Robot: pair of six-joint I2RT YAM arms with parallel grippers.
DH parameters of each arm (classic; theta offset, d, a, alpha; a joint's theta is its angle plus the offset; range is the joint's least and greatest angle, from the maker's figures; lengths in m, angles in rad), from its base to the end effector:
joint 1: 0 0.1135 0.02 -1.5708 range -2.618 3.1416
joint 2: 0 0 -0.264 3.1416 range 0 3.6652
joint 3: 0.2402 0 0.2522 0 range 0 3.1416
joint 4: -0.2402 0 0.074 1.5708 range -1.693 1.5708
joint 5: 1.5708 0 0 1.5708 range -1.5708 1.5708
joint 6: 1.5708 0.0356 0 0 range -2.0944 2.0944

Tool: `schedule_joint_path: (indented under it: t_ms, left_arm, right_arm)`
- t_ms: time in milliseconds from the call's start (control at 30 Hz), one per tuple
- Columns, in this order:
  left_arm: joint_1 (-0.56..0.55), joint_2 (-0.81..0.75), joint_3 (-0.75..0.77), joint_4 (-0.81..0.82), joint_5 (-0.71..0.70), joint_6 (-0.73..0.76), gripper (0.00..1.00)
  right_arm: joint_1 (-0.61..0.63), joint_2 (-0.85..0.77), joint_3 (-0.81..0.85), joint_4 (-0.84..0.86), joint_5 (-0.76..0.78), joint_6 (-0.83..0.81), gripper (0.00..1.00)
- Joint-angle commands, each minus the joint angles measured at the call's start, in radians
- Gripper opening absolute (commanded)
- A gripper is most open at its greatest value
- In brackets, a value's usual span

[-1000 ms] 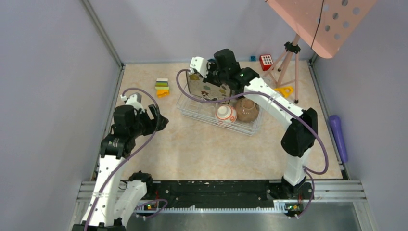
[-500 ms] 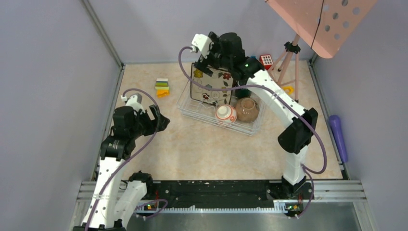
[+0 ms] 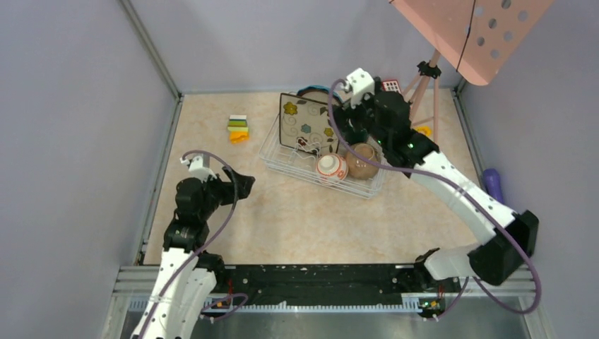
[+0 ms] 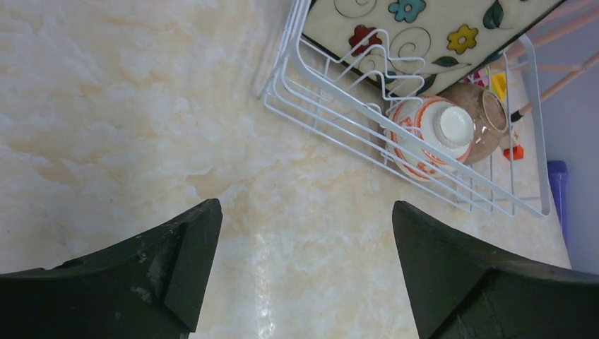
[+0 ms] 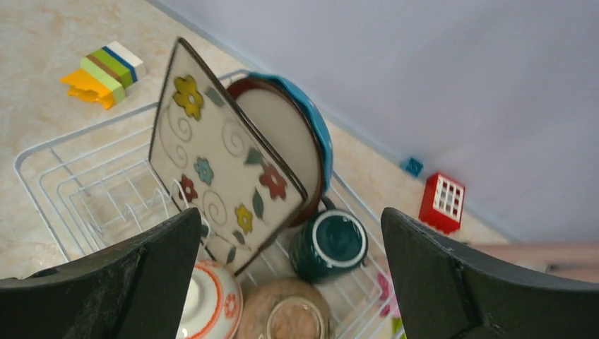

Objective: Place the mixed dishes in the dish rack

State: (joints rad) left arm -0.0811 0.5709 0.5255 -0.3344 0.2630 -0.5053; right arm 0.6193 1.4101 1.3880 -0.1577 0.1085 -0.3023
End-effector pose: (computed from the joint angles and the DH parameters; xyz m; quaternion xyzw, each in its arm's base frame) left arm 0.1447 -0.0210 0.2648 -0.1009 0.8178 -0.2646 0.5010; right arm 0.2723 0.1893 0.4091 -0.3098 0.7021 0.0599 0.6384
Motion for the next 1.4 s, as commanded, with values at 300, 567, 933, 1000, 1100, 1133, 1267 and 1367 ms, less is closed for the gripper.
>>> schedule_joint_path:
  t_ms: [300, 567, 933, 1000, 1100, 1133, 1267, 1367]
  left_arm:
    - [-0.01, -0.09, -0.305, 0.537, -0.37, -0.109, 0.93]
    - [-0.011, 0.032, -0.349, 0.779, -0.546, 0.18, 0.99]
    - [-0.004, 0.649, -0.317, 1.309, -0.576, 0.397, 0.95]
    - [0.004, 0.675, -0.269, 1.238, -0.565, 0.427, 0.93]
    - [0.042, 0.714, -0.272, 1.316, -0.536, 0.456, 0.93]
    - [0.051, 0.718, -0.264, 1.299, -0.523, 0.451, 0.93]
    - [0.089, 0.831, -0.282, 1.443, -0.444, 0.448, 0.92]
    - [0.112, 0.9, -0.26, 1.479, -0.304, 0.509, 0.88]
  right_arm:
    - [-0.404, -0.63, -0.848, 0.356, 0.189, 0.505, 0.97]
    - [-0.475, -0.617, -1.102, 0.607, 0.223, 0.385, 0.99]
    - [-0.615, -0.288, -1.251, 1.1, 0.039, 0.457, 0.98]
    - [-0.615, -0.232, -1.247, 1.149, 0.016, 0.445, 0.97]
    - [-0.616, -0.18, -1.204, 1.14, -0.016, 0.402, 0.96]
    - [-0.615, -0.154, -1.193, 1.159, -0.008, 0.381, 0.95]
    - [-0.616, -0.028, -1.207, 1.331, -0.014, 0.35, 0.91]
    - [-0.588, 0.045, -1.223, 1.399, -0.03, 0.309, 0.98]
